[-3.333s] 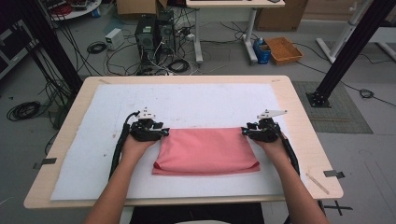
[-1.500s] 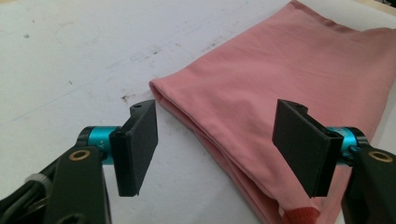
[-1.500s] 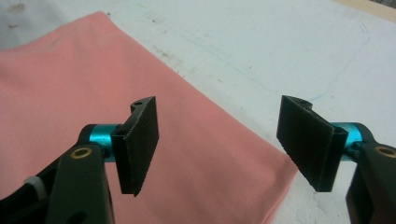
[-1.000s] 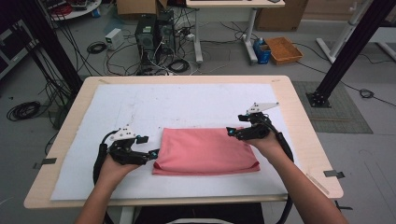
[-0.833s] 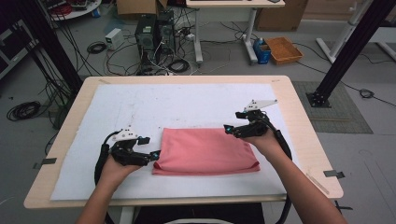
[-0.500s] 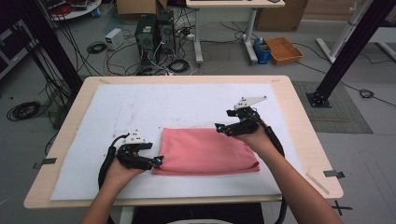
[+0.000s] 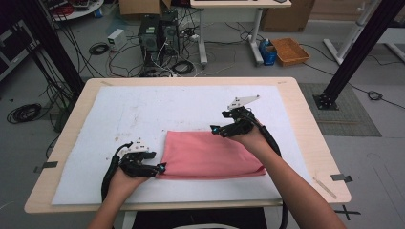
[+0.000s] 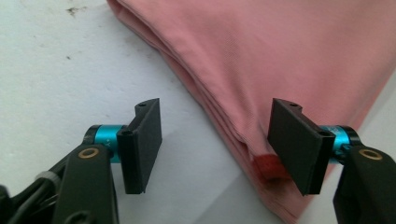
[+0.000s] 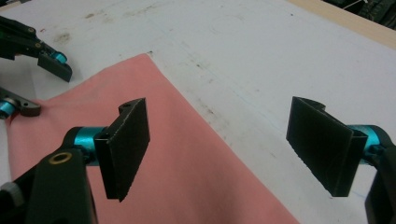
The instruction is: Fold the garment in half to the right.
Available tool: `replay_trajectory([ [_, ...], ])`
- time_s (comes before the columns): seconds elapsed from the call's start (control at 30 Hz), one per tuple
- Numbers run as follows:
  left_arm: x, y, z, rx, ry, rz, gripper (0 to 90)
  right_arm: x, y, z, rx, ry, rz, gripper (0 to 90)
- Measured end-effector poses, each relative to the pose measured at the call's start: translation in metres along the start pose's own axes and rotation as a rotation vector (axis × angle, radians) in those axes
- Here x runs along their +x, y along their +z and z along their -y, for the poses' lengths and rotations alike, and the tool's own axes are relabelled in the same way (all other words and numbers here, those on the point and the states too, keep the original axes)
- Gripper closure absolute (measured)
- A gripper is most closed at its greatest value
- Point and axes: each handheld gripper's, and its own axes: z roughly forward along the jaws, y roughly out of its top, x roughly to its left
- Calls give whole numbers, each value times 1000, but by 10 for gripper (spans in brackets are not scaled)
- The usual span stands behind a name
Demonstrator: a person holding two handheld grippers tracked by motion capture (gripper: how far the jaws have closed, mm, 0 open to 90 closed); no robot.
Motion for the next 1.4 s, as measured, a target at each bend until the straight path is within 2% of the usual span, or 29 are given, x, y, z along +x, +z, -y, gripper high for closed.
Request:
replay_trajectory([
  [0.1, -7, -2, 3, -5, 3, 22, 404, 4, 3, -5, 1, -13, -8, 213],
  [0.2, -13, -4, 7, -12, 2, 27, 435, 8, 6, -10, 3, -25, -12, 213],
  [0.3, -18, -5, 9, -18, -3, 60, 493, 10, 10, -14, 7, -37, -18, 213],
  [0.43, -23, -6, 10, -16, 7, 56, 501, 12, 16, -17, 6, -39, -27, 214],
  [0.63, -29, -6, 13, -22, 35, 29, 539, 16, 29, -26, 15, -47, -32, 214],
  [0.8, -29, -6, 13, -24, 42, 41, 616, 25, 45, -35, 27, -63, -43, 214],
  [0.97, -29, -5, 13, -30, 49, 72, 716, 37, 64, -41, 50, -90, -66, 214],
  [1.23, -26, -4, 13, -33, 38, 100, 750, 50, 95, -46, 90, -99, -101, 214],
  [1.4, -24, -4, 12, -38, 43, 129, 779, 55, 118, -46, 145, -116, -105, 215],
])
